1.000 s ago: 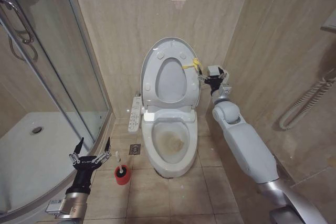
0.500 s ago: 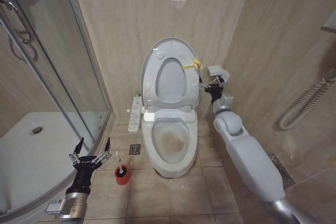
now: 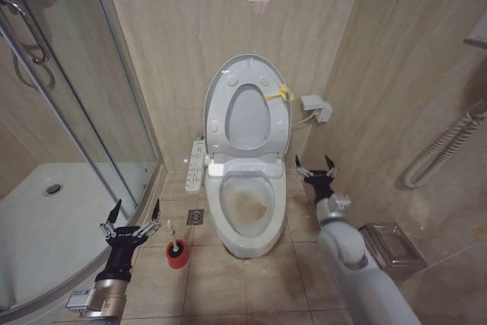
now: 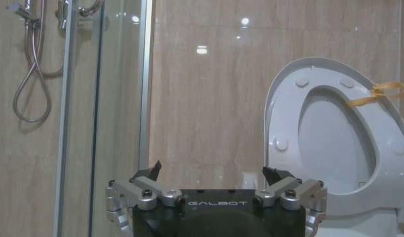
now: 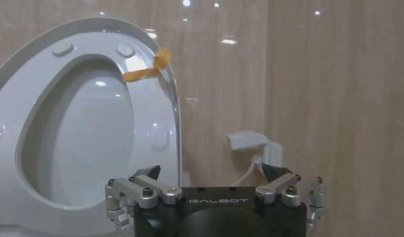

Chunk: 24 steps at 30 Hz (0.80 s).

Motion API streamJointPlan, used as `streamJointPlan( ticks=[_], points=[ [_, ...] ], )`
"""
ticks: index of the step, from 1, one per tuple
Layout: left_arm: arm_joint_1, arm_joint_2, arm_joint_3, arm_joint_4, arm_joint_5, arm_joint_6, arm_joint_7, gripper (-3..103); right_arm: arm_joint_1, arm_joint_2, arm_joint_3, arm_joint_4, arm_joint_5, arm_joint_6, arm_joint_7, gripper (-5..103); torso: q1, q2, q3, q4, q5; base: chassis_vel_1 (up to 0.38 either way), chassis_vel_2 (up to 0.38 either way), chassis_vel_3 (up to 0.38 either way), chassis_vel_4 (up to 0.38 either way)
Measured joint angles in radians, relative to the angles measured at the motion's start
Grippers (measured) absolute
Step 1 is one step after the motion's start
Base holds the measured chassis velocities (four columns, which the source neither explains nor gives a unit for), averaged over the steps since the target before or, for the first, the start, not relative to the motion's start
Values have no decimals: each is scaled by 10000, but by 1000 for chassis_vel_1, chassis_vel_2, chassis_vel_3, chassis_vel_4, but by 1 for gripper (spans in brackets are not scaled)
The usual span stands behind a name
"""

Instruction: Open the toilet lid, clean the toilet bowl with a toilet brush, close the toilet lid, and flush.

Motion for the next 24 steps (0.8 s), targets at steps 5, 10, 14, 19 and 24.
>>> streamJointPlan(
  ticks=[5, 10, 14, 19, 24],
  points=[
    [1, 0, 1, 0, 0, 0, 1, 100, -686, 413, 168, 357, -468, 229, 57, 100, 0, 0, 0, 2, -1, 0, 0, 0, 0],
    [5, 0, 0, 0, 0, 0, 0, 100, -1434, 789, 290, 807, -754, 330, 1, 100, 0, 0, 0, 2, -2, 0, 0, 0, 0],
    [1, 0, 1, 0, 0, 0, 0, 100, -2059, 1149, 599, 981, -1094, 805, -395, 100, 0, 0, 0, 0, -1, 0, 0, 0, 0],
    [0, 0, 0, 0, 0, 0, 0, 100, -2504, 1277, 890, 1068, -1284, 1115, -622, 100, 1, 0, 1, 0, 0, 0, 0, 0, 0],
    [0, 0, 0, 0, 0, 0, 0, 100, -2785, 1431, 1078, 1261, -1397, 1171, -787, 100, 1, 0, 1, 0, 0, 0, 0, 0, 0]
  ],
)
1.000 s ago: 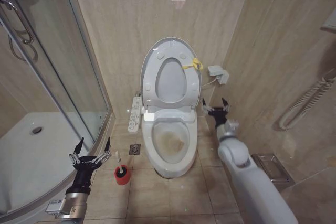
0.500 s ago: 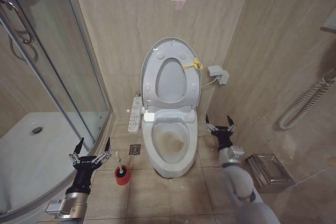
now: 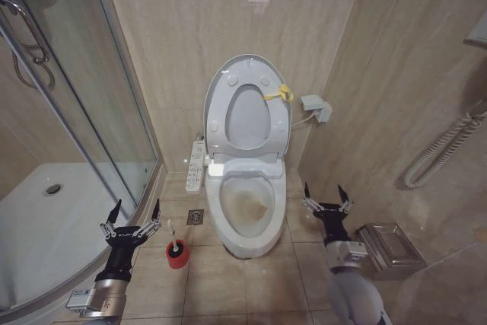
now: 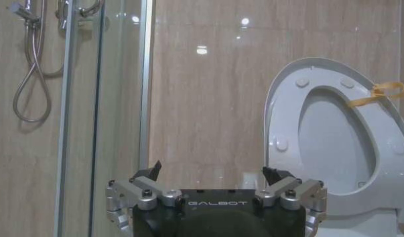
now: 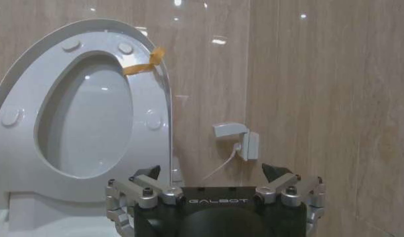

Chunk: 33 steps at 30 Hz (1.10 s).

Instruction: Open the toilet lid, clean the toilet bowl with a toilet brush, close the toilet lid, and flush.

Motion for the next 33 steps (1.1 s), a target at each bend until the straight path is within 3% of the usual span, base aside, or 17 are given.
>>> streamJointPlan(
  ticks=[33],
  points=[
    [0, 0, 0, 0, 0, 0, 0, 100, -39, 243, -172, -3, -41, -48, -143, 100, 0, 0, 0, 0, 1, 0, 0, 0, 0]
  ],
)
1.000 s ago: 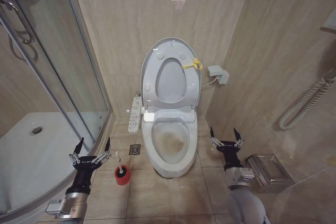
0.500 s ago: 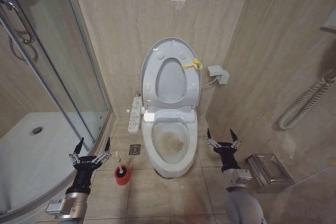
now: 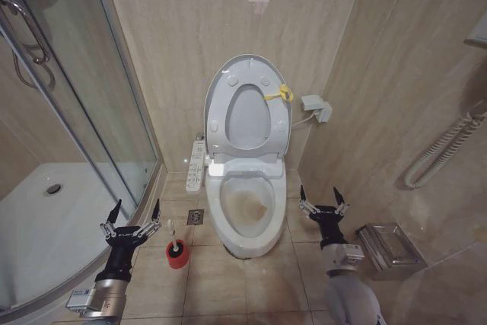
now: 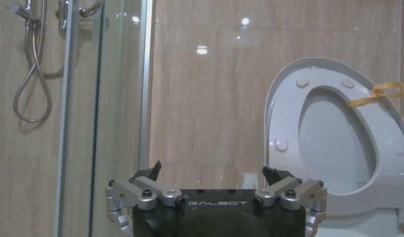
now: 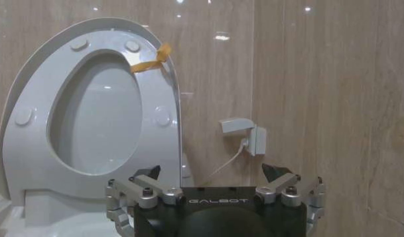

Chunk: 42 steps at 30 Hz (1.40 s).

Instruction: Open the toilet lid, clean the toilet bowl with a toilet brush, close the toilet lid, and flush.

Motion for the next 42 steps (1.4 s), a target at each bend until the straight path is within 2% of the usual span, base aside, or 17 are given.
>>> streamJointPlan(
  ticks=[42],
  points=[
    [0, 0, 0, 0, 0, 0, 0, 100, 8, -3, -1, -12, 23, -9, 9, 100, 0, 0, 0, 0, 0, 0, 0, 0, 0]
  ],
)
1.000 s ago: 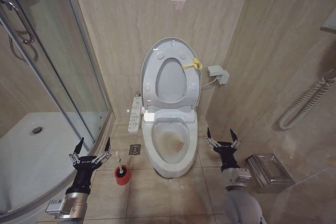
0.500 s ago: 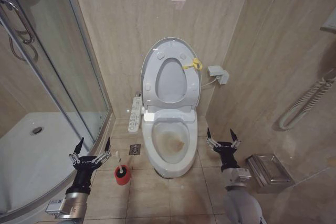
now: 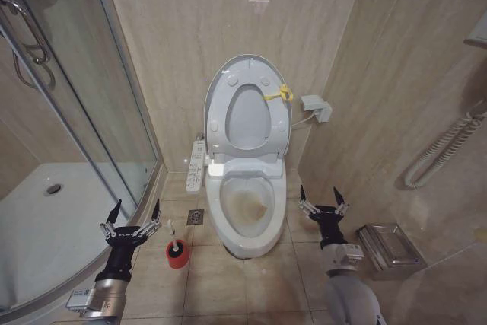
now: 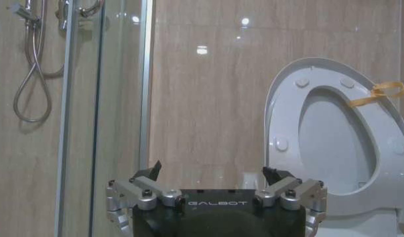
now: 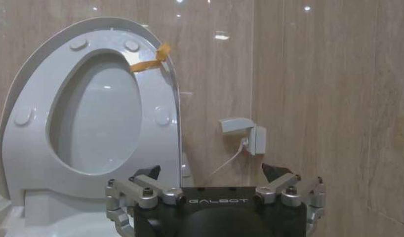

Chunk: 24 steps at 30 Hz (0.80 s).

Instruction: Open the toilet lid, clean the toilet bowl with a toilet brush, close the toilet lid, and flush.

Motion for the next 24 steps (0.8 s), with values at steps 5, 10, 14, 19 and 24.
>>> streamJointPlan(
  ticks=[5, 10, 14, 19, 24],
  points=[
    [0, 0, 0, 0, 0, 0, 0, 100, 0, 0, 0, 0, 0, 0, 0, 100, 0, 0, 0, 0, 0, 0, 0, 0, 0],
    [0, 0, 0, 0, 0, 0, 0, 100, 0, 0, 0, 0, 0, 0, 0, 100, 0, 0, 0, 0, 0, 0, 0, 0, 0],
    [0, 0, 0, 0, 0, 0, 0, 100, 0, 0, 0, 0, 0, 0, 0, 100, 0, 0, 0, 0, 0, 0, 0, 0, 0],
    [0, 0, 0, 0, 0, 0, 0, 100, 0, 0, 0, 0, 0, 0, 0, 100, 0, 0, 0, 0, 0, 0, 0, 0, 0],
    [0, 0, 0, 0, 0, 0, 0, 100, 0, 0, 0, 0, 0, 0, 0, 100, 0, 0, 0, 0, 0, 0, 0, 0, 0]
  ],
)
